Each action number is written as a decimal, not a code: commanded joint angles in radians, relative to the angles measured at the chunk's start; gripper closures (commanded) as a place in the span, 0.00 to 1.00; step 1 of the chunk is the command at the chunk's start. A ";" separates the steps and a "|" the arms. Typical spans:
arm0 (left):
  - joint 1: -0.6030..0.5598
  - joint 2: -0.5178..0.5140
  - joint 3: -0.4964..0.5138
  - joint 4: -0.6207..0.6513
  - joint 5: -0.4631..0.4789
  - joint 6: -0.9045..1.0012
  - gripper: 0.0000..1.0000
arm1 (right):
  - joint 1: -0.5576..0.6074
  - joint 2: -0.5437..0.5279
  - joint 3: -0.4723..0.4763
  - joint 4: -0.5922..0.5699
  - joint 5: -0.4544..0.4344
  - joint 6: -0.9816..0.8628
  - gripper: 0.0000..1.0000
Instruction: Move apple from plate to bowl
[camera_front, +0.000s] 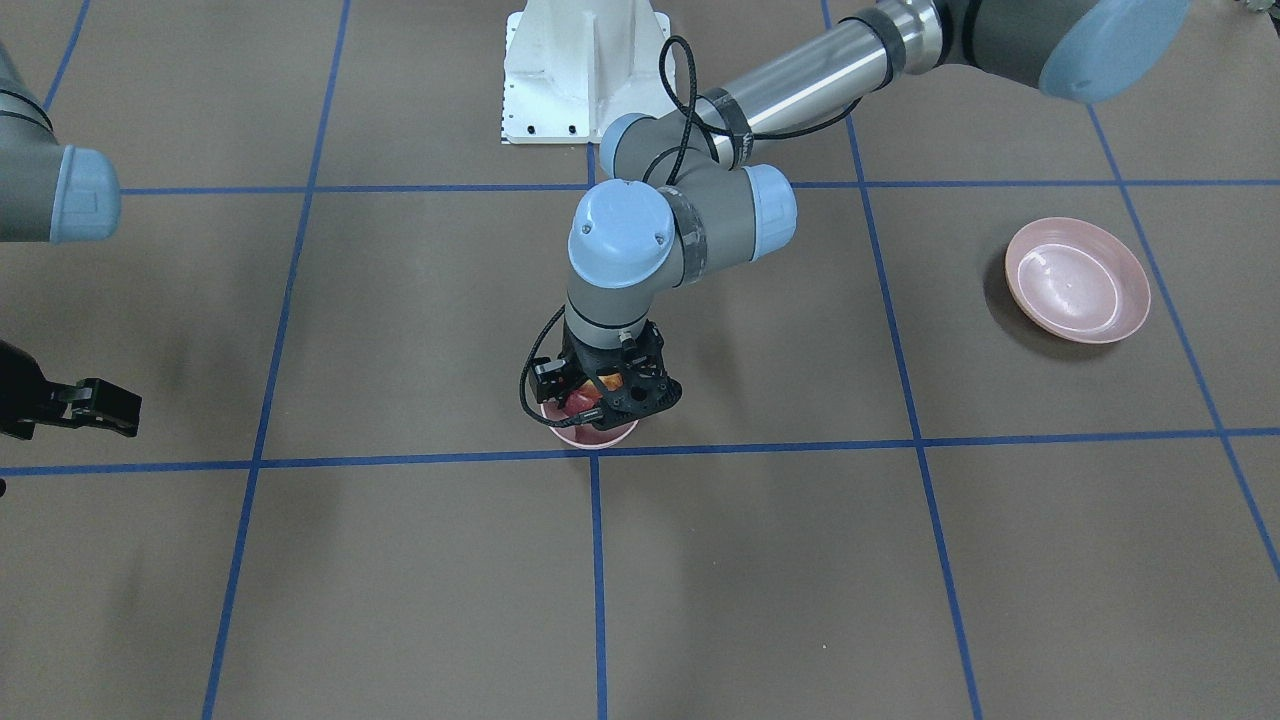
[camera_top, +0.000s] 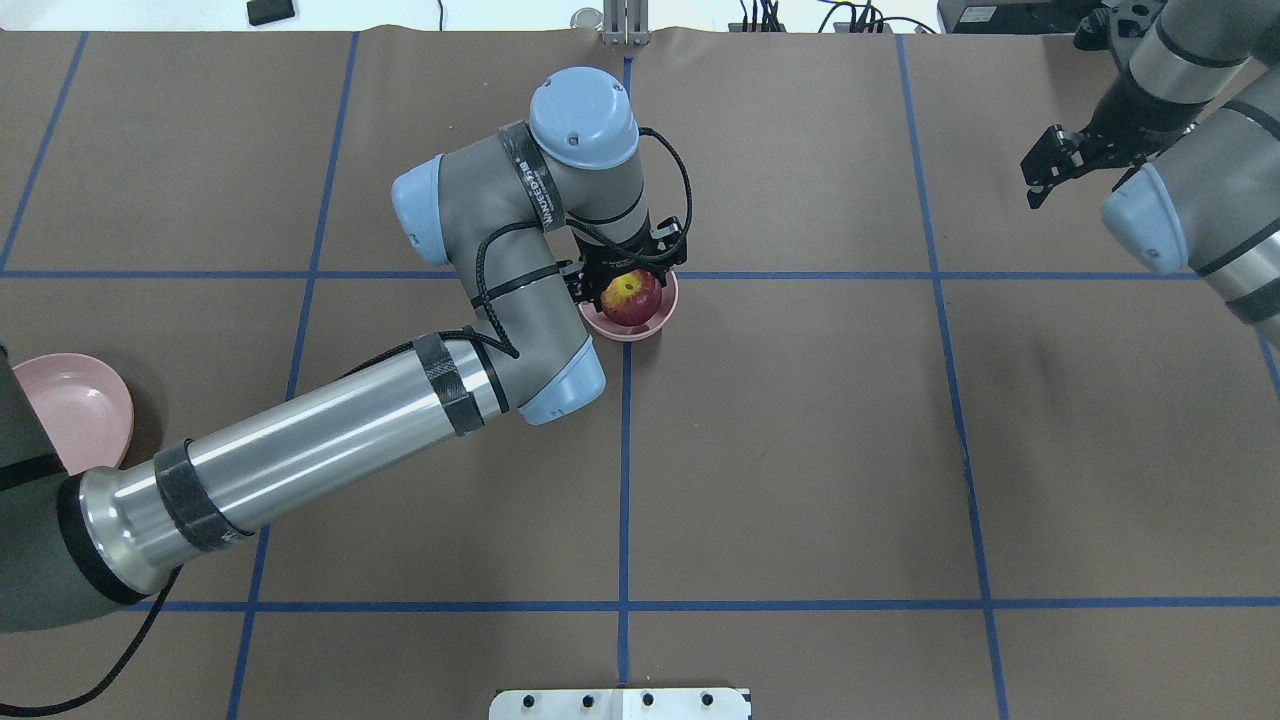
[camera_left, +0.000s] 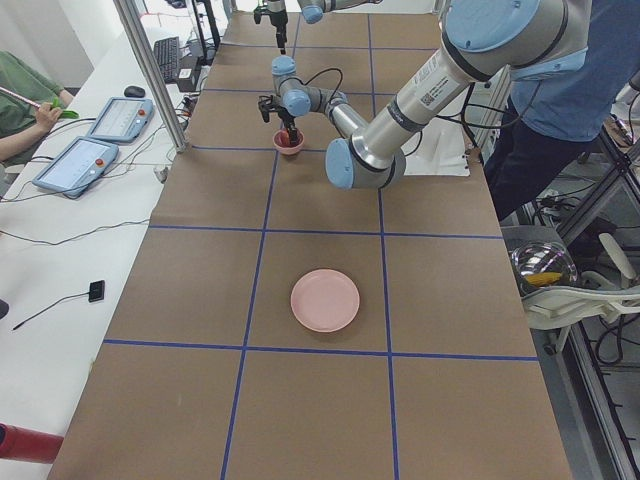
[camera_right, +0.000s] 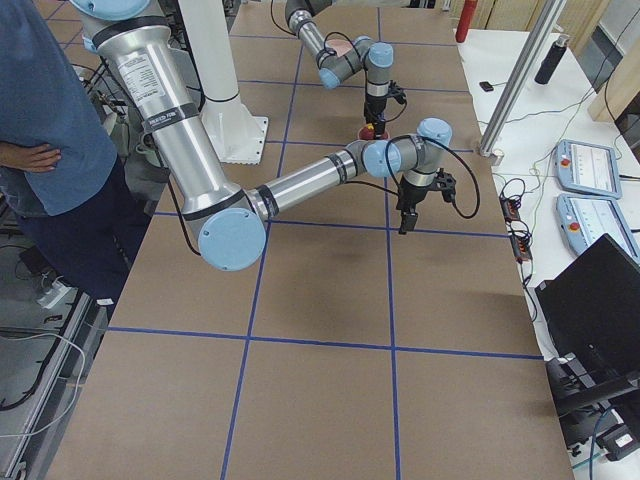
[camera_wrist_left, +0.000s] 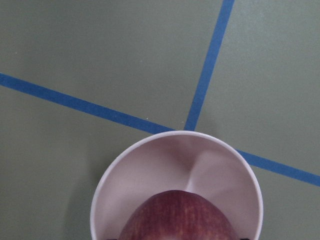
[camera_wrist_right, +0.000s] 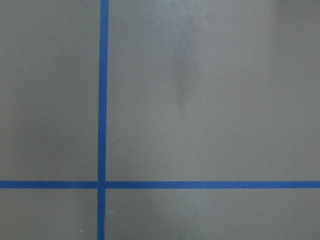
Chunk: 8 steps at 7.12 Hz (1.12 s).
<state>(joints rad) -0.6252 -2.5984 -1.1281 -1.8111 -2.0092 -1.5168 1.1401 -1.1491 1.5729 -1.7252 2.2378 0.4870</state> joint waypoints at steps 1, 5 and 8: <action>-0.002 0.001 -0.021 0.001 0.021 0.003 0.01 | 0.027 -0.041 0.022 0.001 0.006 -0.011 0.00; -0.147 0.299 -0.554 0.319 0.012 0.394 0.02 | 0.183 -0.168 0.012 -0.004 0.000 -0.217 0.00; -0.319 0.655 -0.833 0.392 0.004 0.713 0.02 | 0.323 -0.291 0.013 -0.001 0.016 -0.407 0.00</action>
<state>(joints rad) -0.8630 -2.0914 -1.8724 -1.4312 -1.9991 -0.9586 1.4114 -1.3969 1.5865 -1.7281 2.2482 0.1325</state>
